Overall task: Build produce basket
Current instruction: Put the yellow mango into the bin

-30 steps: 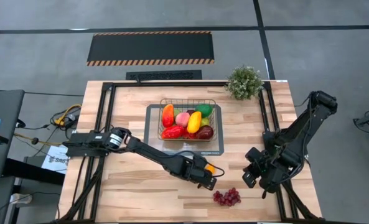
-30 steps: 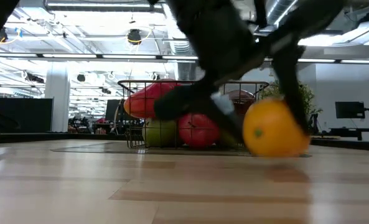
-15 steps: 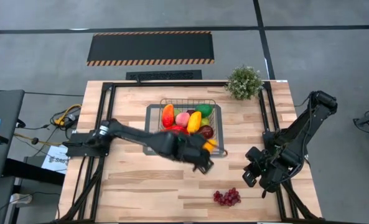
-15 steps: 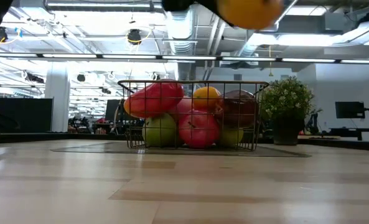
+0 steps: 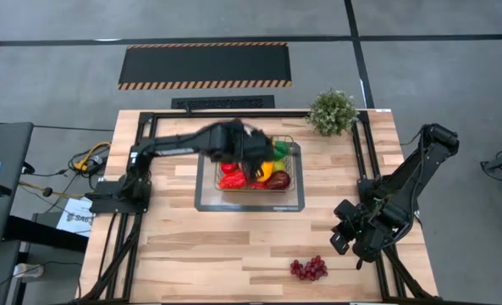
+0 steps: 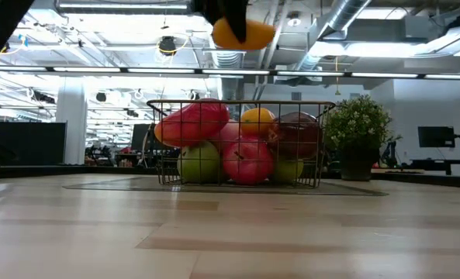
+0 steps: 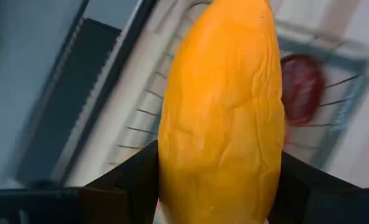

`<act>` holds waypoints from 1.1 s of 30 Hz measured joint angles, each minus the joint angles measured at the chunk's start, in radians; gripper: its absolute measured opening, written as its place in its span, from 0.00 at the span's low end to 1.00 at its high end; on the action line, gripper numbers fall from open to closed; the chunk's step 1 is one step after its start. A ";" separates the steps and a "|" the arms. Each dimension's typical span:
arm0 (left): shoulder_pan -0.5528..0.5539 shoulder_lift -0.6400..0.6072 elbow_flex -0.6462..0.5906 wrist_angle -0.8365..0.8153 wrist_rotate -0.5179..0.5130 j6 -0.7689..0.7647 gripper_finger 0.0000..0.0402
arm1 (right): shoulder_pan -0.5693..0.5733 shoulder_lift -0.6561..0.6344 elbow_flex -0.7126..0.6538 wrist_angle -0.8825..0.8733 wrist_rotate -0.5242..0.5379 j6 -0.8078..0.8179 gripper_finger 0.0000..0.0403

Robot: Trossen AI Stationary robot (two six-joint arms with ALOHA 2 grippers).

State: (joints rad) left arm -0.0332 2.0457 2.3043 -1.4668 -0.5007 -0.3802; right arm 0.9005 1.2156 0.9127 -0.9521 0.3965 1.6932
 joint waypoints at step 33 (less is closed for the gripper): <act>0.310 0.001 -0.444 0.278 0.201 0.559 0.51 | 0.000 0.000 0.000 0.019 -0.001 0.045 0.05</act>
State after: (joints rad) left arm 0.2770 2.0468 1.8599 -1.1885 -0.3001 0.1788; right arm 0.9005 1.2156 0.9127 -0.9333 0.3960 1.7386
